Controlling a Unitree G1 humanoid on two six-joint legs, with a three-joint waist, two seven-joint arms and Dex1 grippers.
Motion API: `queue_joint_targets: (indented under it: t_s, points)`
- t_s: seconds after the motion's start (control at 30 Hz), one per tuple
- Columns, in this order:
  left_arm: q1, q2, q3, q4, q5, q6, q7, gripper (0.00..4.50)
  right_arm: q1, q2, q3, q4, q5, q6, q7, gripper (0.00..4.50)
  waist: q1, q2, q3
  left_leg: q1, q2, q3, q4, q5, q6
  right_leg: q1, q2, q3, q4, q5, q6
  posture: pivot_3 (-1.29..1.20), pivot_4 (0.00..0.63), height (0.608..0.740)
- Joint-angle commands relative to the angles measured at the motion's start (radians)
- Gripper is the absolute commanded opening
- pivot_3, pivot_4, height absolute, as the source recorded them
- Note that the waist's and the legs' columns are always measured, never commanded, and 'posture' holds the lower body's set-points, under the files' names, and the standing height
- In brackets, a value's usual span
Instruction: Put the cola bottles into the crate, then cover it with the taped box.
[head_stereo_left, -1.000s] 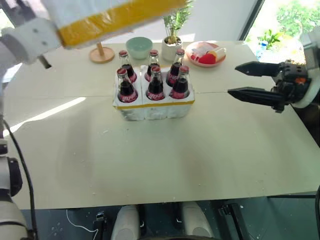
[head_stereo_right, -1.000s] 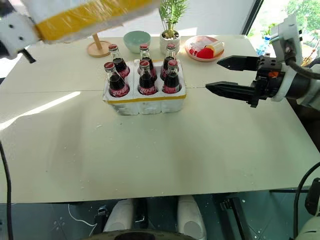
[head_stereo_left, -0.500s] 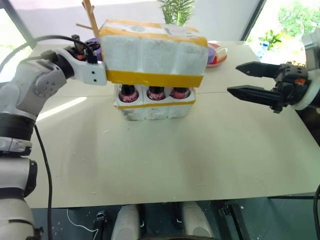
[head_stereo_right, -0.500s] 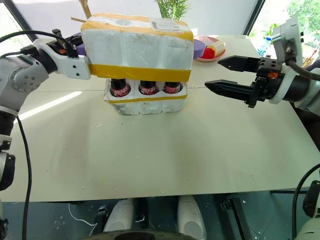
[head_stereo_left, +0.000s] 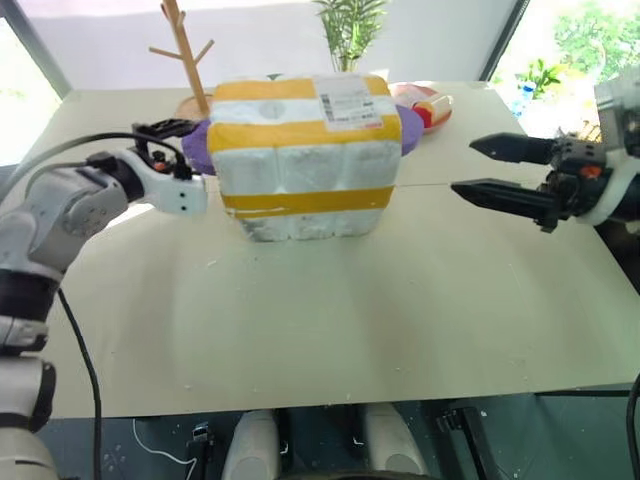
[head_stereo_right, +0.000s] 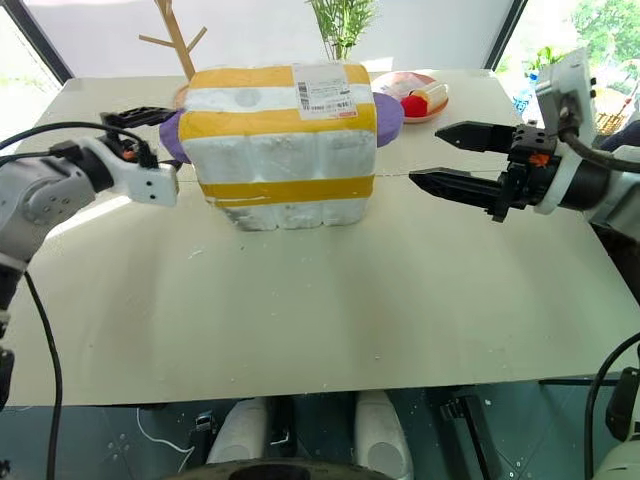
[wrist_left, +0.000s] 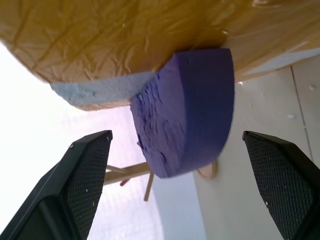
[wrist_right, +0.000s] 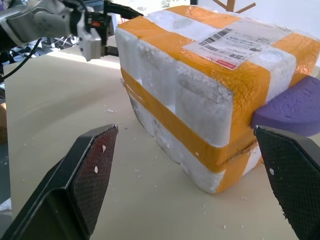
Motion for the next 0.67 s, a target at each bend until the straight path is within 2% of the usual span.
queue_joint_targets:
  t_s: [0.03, 0.1, 0.2, 0.27, 0.33, 0.43, 0.53, 0.67]
  points:
    - [0.157, 0.049, 0.22, -0.131, -0.248, 0.154, -0.125, 4.42, 0.021, -0.017, -0.019, 0.021, -0.044, -0.045, 0.023, 4.5, -0.003, 0.0, 0.0, 0.001, 0.001, 0.0, 0.0, 0.0, 0.0, 0.0, 0.0, 0.0, 0.0, 0.0, 0.0, 0.0, 0.15, 0.74]
    - [0.251, 0.052, 0.318, -0.186, -0.385, 0.247, -0.212, 4.42, 0.026, -0.018, -0.01, 0.05, -0.066, -0.067, 0.044, 4.5, -0.002, 0.0, 0.0, 0.002, 0.001, 0.0, 0.0, 0.0, 0.001, 0.001, 0.0, 0.0, 0.0, 0.0, 0.0, 0.0, 0.15, 0.74]
    - [0.325, 0.035, 0.466, -0.27, -0.681, 0.567, -0.373, 4.42, -0.001, -0.019, 0.028, 0.119, -0.113, -0.104, 0.086, 4.5, 0.003, 0.0, 0.0, 0.003, 0.001, 0.0, 0.0, -0.002, 0.003, 0.002, 0.0, 0.0, 0.001, 0.0, 0.0, 0.0, 0.15, 0.74]
    - [0.321, 0.04, 0.539, -0.301, -0.86, 0.784, -0.445, 4.42, -0.033, -0.017, 0.061, 0.167, -0.143, -0.125, 0.114, 4.5, 0.004, 0.0, 0.0, 0.004, 0.001, 0.0, 0.0, -0.002, 0.003, 0.003, 0.0, 0.0, 0.001, 0.0, 0.0, 0.0, 0.15, 0.74]
    - [0.311, 0.064, 0.59, -0.306, -0.988, 0.925, -0.524, 4.42, -0.066, -0.014, 0.096, 0.212, -0.173, -0.143, 0.142, 4.5, 0.003, 0.0, 0.0, 0.004, 0.0, 0.0, 0.0, -0.002, 0.003, 0.004, -0.001, 0.0, 0.001, 0.0, 0.0, 0.0, 0.15, 0.74]
    - [0.286, 0.147, 0.657, -0.296, -1.203, 1.181, -0.678, 4.42, -0.122, -0.008, 0.153, 0.276, -0.207, -0.165, 0.209, 4.5, -0.002, 0.0, 0.0, 0.004, 0.0, -0.001, 0.0, -0.001, 0.002, 0.003, 0.0, 0.0, 0.001, 0.0, 0.0, 0.0, 0.15, 0.74]
    - [0.305, 0.217, 0.677, -0.287, -1.268, 1.279, -0.783, 4.42, -0.156, 0.004, 0.19, 0.31, -0.234, -0.185, 0.25, 4.5, -0.004, 0.0, 0.0, 0.005, 0.0, -0.001, -0.001, 0.0, 0.0, 0.003, 0.001, 0.0, 0.001, -0.001, -0.001, 0.0, 0.15, 0.74]
    - [0.339, 0.252, 0.669, -0.281, -1.227, 1.256, -0.822, 4.42, -0.181, 0.025, 0.216, 0.323, -0.257, -0.193, 0.271, 4.5, -0.004, 0.001, 0.0, 0.006, 0.0, 0.0, -0.002, 0.0, 0.0, 0.003, 0.001, 0.0, 0.001, -0.001, -0.002, 0.0, 0.15, 0.74]
